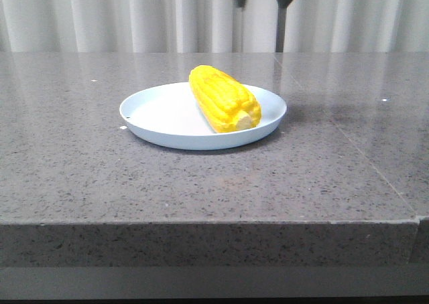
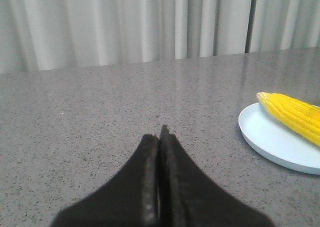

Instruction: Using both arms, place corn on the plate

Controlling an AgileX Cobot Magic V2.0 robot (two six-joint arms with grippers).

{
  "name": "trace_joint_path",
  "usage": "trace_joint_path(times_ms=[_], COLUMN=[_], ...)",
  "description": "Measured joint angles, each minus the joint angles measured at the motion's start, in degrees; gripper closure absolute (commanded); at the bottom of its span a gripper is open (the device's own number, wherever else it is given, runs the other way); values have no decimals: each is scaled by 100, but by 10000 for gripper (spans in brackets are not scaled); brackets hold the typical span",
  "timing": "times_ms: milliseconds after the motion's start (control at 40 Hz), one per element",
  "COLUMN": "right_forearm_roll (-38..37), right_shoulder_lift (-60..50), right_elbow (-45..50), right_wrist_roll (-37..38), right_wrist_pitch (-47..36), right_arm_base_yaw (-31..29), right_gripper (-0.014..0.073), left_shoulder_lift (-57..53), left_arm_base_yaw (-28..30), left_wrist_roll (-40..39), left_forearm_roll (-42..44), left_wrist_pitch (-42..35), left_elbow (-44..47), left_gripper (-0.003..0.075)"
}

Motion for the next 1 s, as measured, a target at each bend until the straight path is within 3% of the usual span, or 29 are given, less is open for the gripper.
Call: trace_joint_path(times_ms=[175, 550, 750, 1000], right_forearm_roll=[-44, -129, -224, -216], right_shoulder_lift=[-85, -825, -1891, -3739], right_elbow=[0, 317, 1531, 3323], right_wrist_roll=[0, -14, -177, -317], right_wrist_pitch=[78, 535, 442, -239], right_arm_base_yaw=[-191, -1374, -2010, -2050], right_gripper=[669, 656, 656, 656], left_shoulder_lift=[0, 0, 0, 0], left_arm_base_yaw=[0, 0, 0, 0], left_wrist_roll=[0, 0, 0, 0], left_forearm_roll=[0, 0, 0, 0], left_wrist_pitch=[0, 0, 0, 0], left_elbow=[0, 0, 0, 0], left_gripper=[741, 741, 741, 741])
